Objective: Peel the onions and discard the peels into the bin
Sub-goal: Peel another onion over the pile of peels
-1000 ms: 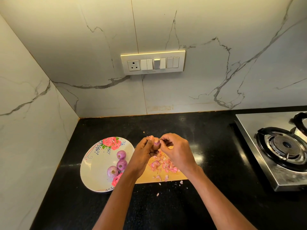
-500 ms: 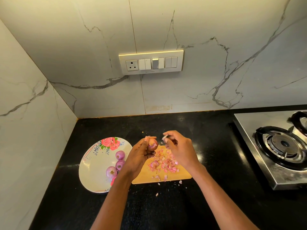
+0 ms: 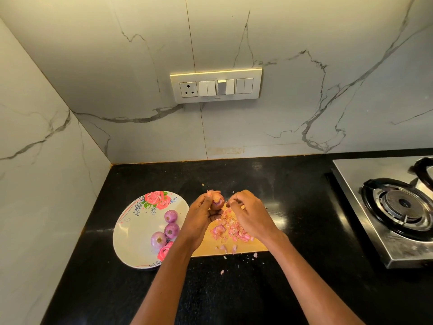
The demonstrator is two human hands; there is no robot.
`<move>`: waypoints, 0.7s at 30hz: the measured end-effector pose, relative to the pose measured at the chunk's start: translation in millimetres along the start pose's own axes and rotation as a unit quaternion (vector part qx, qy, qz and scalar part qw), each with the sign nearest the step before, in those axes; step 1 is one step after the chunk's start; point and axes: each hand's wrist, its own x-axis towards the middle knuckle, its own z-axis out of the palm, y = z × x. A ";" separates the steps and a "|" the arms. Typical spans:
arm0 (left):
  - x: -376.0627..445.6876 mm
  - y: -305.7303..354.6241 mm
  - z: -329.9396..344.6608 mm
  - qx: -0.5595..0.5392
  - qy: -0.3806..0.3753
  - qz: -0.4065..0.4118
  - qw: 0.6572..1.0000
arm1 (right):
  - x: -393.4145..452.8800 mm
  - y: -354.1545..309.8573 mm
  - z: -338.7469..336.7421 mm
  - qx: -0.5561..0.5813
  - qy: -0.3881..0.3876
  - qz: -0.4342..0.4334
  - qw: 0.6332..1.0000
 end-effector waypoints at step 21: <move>0.8 -5.8 4.5 -0.036 -0.019 0.004 0.999 | 5.8 -0.6 -1.0 0.081 0.149 -0.018 0.985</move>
